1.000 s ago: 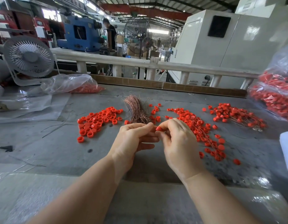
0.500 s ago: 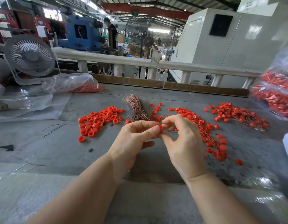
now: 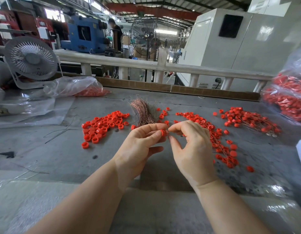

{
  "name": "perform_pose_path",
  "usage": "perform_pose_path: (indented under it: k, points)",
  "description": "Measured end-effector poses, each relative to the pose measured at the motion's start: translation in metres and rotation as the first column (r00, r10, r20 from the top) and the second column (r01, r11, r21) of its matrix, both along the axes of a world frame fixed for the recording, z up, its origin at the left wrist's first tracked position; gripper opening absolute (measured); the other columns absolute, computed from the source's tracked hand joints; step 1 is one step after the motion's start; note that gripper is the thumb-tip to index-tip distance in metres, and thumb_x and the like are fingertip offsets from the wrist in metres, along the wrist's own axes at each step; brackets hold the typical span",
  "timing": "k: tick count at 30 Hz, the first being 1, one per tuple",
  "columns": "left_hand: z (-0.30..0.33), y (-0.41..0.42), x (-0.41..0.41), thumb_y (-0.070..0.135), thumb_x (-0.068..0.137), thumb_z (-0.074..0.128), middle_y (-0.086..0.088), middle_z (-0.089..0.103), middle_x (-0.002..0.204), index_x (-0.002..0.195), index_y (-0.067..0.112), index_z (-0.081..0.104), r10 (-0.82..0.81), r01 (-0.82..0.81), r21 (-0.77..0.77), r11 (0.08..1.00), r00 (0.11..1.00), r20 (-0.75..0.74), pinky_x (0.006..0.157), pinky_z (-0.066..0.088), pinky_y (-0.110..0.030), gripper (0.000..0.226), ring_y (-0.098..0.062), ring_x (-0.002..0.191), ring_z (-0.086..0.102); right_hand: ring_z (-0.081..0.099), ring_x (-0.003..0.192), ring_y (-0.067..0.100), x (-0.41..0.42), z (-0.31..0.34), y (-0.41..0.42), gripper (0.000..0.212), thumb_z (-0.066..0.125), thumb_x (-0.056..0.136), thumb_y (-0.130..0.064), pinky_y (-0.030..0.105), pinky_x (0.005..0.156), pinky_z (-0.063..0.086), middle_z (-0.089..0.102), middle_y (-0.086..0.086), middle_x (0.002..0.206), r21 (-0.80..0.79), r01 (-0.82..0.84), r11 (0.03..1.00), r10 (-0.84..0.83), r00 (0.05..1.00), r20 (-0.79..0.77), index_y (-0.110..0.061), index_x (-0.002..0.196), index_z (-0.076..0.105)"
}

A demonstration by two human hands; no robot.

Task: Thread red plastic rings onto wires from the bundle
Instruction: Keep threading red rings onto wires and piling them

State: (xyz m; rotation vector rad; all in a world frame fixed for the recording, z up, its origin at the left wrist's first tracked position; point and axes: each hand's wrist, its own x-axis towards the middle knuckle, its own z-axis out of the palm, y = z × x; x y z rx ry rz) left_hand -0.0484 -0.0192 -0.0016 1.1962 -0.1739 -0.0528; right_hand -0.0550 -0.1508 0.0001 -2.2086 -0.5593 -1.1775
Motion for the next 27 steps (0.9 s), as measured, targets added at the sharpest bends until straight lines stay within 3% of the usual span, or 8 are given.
perform_pose_path:
  k: [11,16,20,27]
  points:
    - [-0.0012,-0.0028,0.0005,-0.004,0.093,0.044,0.010,0.061,0.058,0.085,0.015,0.057,0.014,-0.014,-0.001,1.000,1.000,0.008,0.049,0.045,-0.015,0.024,0.002,0.047,0.049,0.057,0.076,0.018,0.0004,-0.0007,-0.0004,0.014,0.068,0.071,0.000,0.036,0.072,0.044,0.061,-0.003,0.076,-0.006,-0.044,0.999,0.044,0.999,-0.010,-0.012,0.077,0.062]
    - [-0.0016,-0.0017,-0.0015,-0.001,0.091,0.051,0.008,0.065,0.066,0.082,0.019,0.053,0.078,-0.080,0.035,0.996,0.996,0.048,0.054,0.041,-0.017,0.023,0.000,0.054,0.051,0.057,0.076,0.016,0.0001,-0.0013,0.0012,0.001,0.063,0.075,-0.012,0.034,0.076,0.043,0.061,-0.005,0.077,0.030,-0.081,0.996,0.082,0.994,-0.065,-0.013,0.076,0.062]
    - [0.0002,-0.0009,-0.0026,0.003,0.088,0.057,0.008,0.069,0.072,0.084,0.021,0.054,0.103,-0.109,0.068,0.992,0.991,0.085,0.060,0.037,-0.021,0.019,0.000,0.060,0.055,0.056,0.075,0.013,0.0005,-0.0011,0.0024,0.009,0.064,0.079,-0.024,0.034,0.078,0.044,0.062,-0.007,0.076,0.076,-0.097,0.992,0.105,0.988,-0.114,-0.015,0.078,0.063]
    - [0.0012,-0.0009,-0.0030,0.003,0.084,0.060,0.009,0.068,0.069,0.084,0.018,0.061,0.102,-0.107,0.051,0.993,0.991,0.091,0.056,0.043,-0.017,0.015,0.001,0.058,0.056,0.058,0.071,0.014,0.0033,-0.0006,0.0020,0.009,0.064,0.080,-0.021,0.047,0.071,0.049,0.063,-0.007,0.075,0.127,-0.146,0.981,0.158,0.983,-0.093,-0.013,0.079,0.064]
